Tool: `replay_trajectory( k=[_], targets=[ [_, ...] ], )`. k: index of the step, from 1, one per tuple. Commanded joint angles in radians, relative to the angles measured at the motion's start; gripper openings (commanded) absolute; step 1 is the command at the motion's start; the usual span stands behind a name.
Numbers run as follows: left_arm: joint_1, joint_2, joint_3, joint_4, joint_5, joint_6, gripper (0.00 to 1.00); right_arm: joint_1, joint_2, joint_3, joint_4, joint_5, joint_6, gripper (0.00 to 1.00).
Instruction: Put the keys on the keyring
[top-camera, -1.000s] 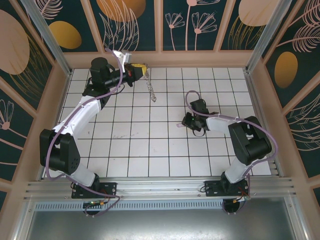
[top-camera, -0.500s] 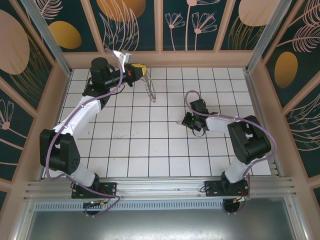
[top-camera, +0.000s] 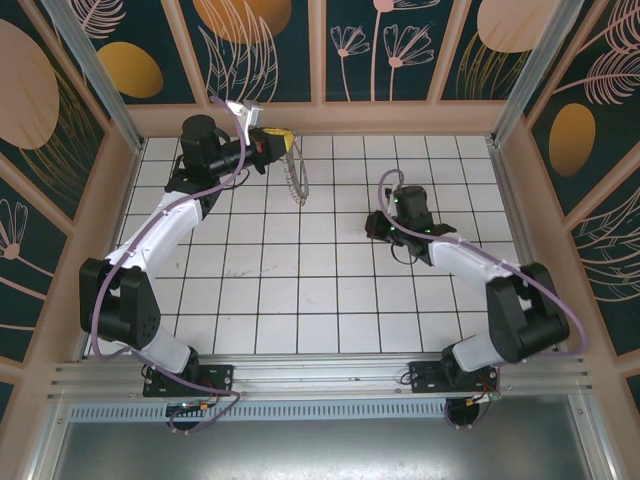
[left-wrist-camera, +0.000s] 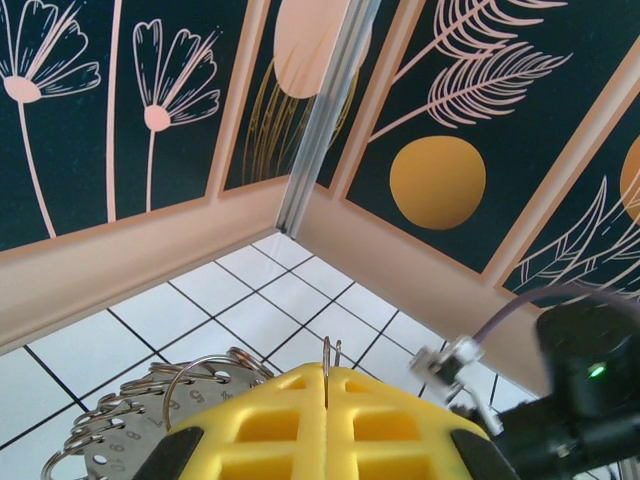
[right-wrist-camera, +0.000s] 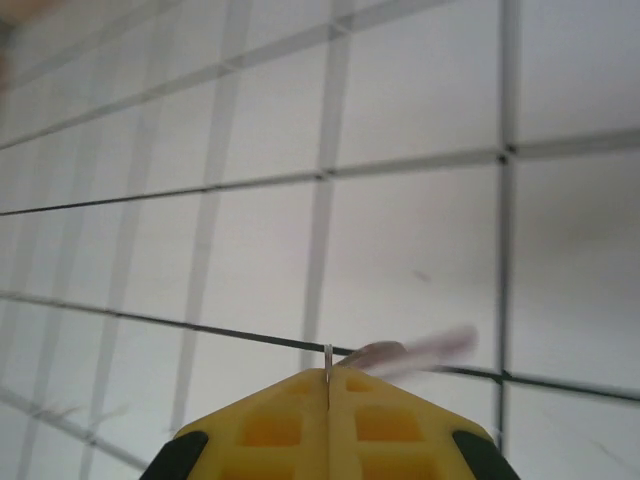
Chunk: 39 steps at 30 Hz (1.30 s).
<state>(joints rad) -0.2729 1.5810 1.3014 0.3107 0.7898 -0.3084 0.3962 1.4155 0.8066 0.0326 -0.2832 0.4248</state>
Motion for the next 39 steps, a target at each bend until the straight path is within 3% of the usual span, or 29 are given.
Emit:
replay_trajectory(
  k=[1,3,6,12,26,39],
  targets=[
    [0.006,-0.028,-0.009,0.036,0.035,0.008,0.00,-0.055,-0.113,-0.042,0.158,-0.331,-0.179,0.00],
    [0.007,-0.034,-0.018,0.037,0.039,0.009,0.00,-0.099,-0.176,-0.077,0.248,-0.500,-0.184,0.00],
    [0.005,-0.043,-0.030,0.042,0.046,0.009,0.00,-0.162,-0.230,-0.104,0.354,-0.655,-0.142,0.00],
    [-0.022,-0.053,-0.030,0.006,0.051,0.043,0.00,-0.199,-0.278,-0.077,0.369,-0.774,-0.139,0.00],
    [-0.200,-0.002,0.046,-0.159,-0.044,0.233,0.00,-0.203,-0.343,-0.088,0.533,-0.665,-0.038,0.00],
    [-0.324,0.072,0.161,-0.189,-0.071,0.327,0.00,-0.210,-0.352,0.012,0.398,-0.648,-0.177,0.00]
  ],
)
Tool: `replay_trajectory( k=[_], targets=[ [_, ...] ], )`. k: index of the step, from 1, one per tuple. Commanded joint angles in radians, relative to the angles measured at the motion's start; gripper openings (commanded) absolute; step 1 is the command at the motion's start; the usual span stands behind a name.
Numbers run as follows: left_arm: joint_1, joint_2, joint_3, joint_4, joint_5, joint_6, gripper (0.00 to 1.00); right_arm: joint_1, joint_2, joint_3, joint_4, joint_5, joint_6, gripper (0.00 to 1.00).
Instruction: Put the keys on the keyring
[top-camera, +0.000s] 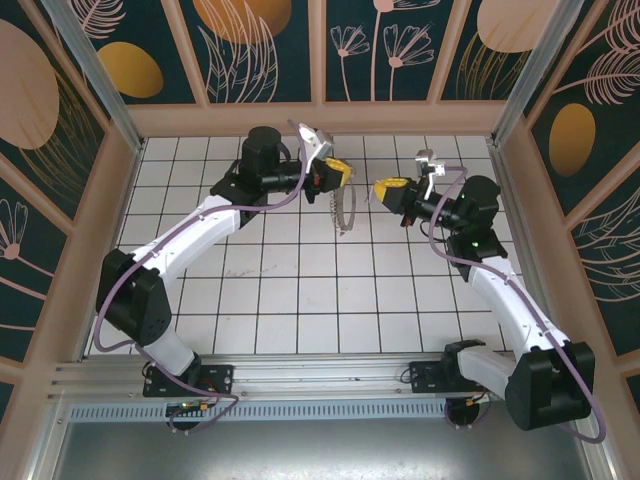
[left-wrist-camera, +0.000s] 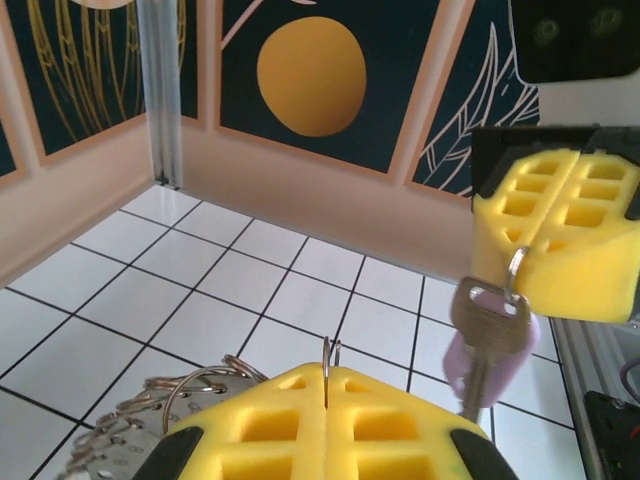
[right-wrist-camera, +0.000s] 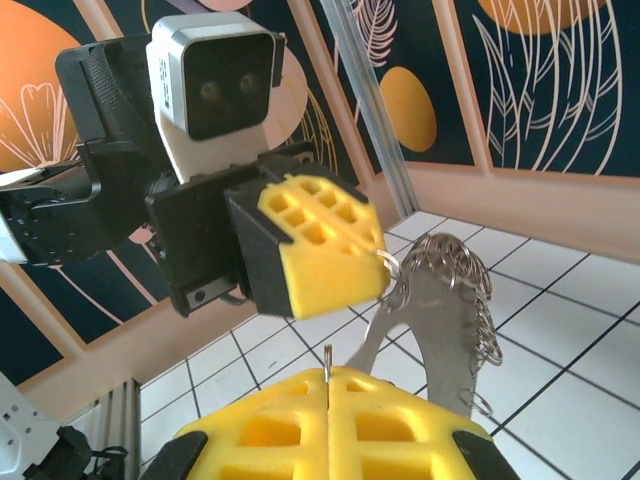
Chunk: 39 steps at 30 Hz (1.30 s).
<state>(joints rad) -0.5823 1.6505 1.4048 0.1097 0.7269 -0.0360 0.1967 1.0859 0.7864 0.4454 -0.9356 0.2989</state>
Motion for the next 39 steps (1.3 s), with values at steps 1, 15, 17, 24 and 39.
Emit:
replay_trajectory(
  k=[1,15,17,24,39],
  targets=[
    [-0.021,0.005,0.068,-0.001,-0.012,0.071,0.00,-0.011,-0.022,0.033,-0.014,0.004,-0.056,0.00],
    [-0.038,0.029,0.134,-0.068,0.045,0.125,0.00,-0.004,0.019,0.069,0.008,0.020,-0.075,0.00],
    [-0.039,0.031,0.129,-0.068,0.053,0.125,0.00,0.003,0.025,0.080,0.006,0.026,-0.078,0.00],
    [-0.046,0.040,0.125,-0.064,0.082,0.120,0.00,0.040,0.057,0.112,-0.006,0.046,-0.088,0.00],
    [-0.050,0.002,0.100,-0.062,0.096,0.125,0.00,0.064,0.094,0.136,-0.057,0.078,-0.126,0.00]
  ],
)
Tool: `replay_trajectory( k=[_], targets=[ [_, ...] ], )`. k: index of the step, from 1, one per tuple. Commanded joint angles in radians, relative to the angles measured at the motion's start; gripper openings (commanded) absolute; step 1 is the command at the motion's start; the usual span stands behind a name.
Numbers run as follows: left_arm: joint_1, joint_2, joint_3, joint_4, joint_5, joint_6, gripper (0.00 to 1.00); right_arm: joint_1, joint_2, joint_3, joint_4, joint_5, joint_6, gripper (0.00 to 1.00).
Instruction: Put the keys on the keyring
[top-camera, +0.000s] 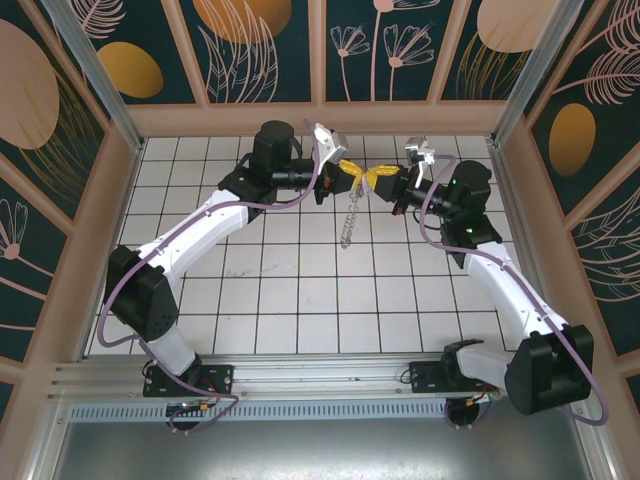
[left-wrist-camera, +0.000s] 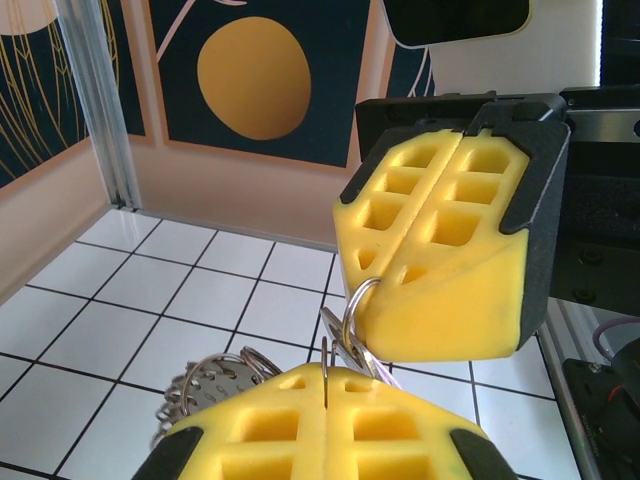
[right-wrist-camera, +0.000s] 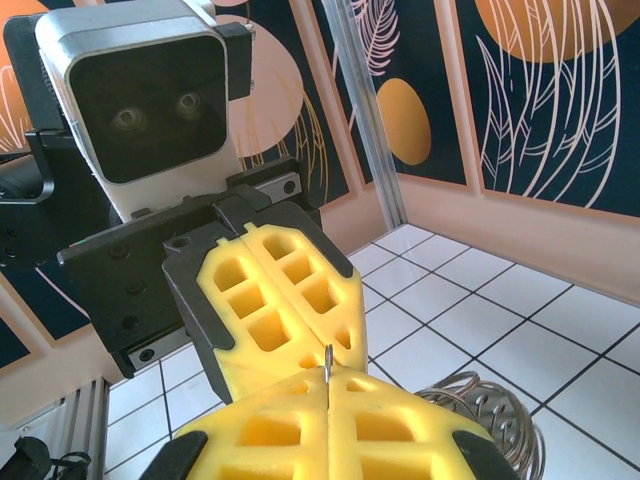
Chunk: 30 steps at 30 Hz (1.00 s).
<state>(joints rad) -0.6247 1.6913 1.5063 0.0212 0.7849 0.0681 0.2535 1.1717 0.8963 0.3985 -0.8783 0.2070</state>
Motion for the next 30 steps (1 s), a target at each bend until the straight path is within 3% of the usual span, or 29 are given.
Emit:
replay_trajectory(
  k=[1,13,30],
  targets=[
    [-0.007,-0.042,-0.003,0.026,0.035,0.022,0.00,0.007,0.006,0.024,-0.017,0.023,-0.038,0.00],
    [-0.009,-0.048,-0.002,0.011,0.022,0.039,0.00,0.000,-0.105,-0.010,-0.154,0.047,-0.092,0.00],
    [-0.009,-0.050,0.011,-0.004,0.049,0.047,0.00,-0.002,-0.052,0.041,-0.211,0.043,-0.140,0.00]
  ],
)
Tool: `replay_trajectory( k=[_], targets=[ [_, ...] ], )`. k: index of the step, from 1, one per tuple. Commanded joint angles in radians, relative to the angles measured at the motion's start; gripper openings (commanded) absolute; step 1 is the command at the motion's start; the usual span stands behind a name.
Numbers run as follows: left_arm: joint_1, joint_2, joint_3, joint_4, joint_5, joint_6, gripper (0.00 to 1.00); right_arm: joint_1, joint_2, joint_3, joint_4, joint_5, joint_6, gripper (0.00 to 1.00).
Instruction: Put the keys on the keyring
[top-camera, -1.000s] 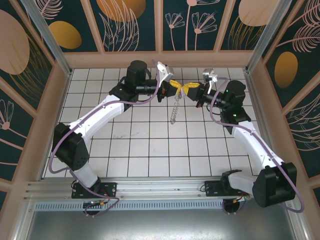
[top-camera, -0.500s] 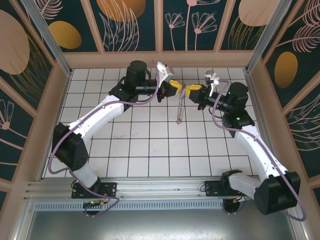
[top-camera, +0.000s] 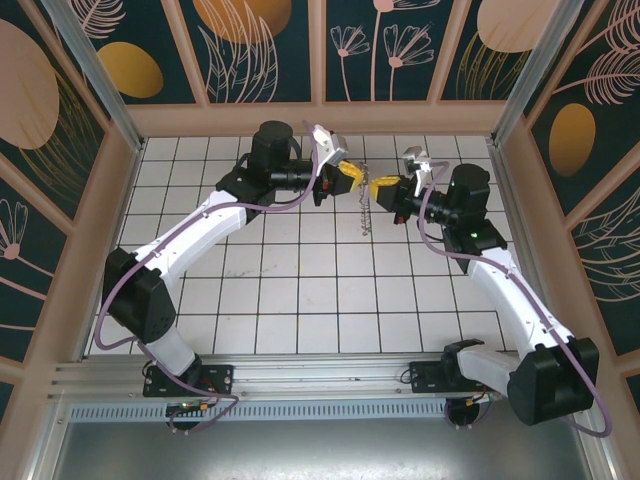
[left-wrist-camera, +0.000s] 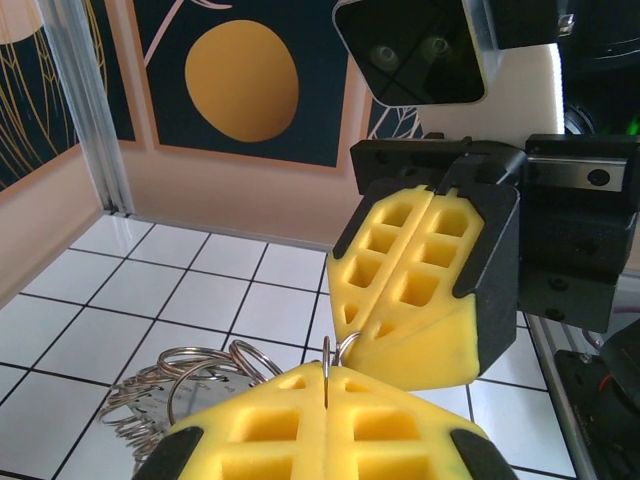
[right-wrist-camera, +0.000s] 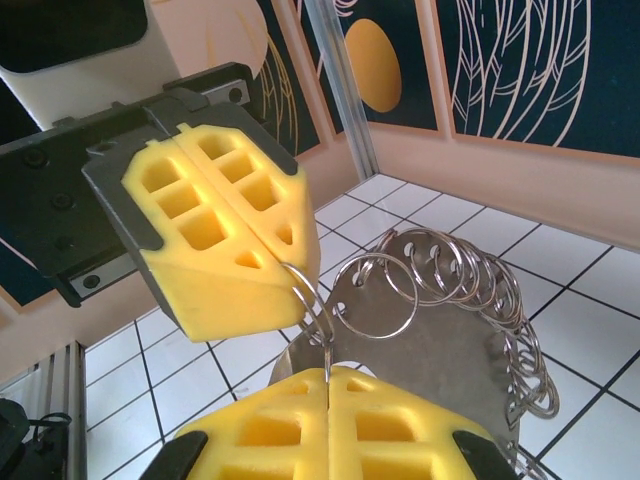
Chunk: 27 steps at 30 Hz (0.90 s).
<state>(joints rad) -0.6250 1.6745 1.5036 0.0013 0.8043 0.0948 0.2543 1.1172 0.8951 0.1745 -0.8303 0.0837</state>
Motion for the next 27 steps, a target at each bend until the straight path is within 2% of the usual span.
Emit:
replay_trajectory(
  k=[1,27],
  targets=[
    [-0.008,-0.032,0.014,0.014,0.030,0.021,0.00,-0.003,0.005,0.045,0.014,-0.009,-0.015,0.00],
    [-0.008,0.008,0.046,0.006,0.036,0.015,0.00,0.012,-0.024,0.060,0.016,-0.016,-0.007,0.00]
  ],
)
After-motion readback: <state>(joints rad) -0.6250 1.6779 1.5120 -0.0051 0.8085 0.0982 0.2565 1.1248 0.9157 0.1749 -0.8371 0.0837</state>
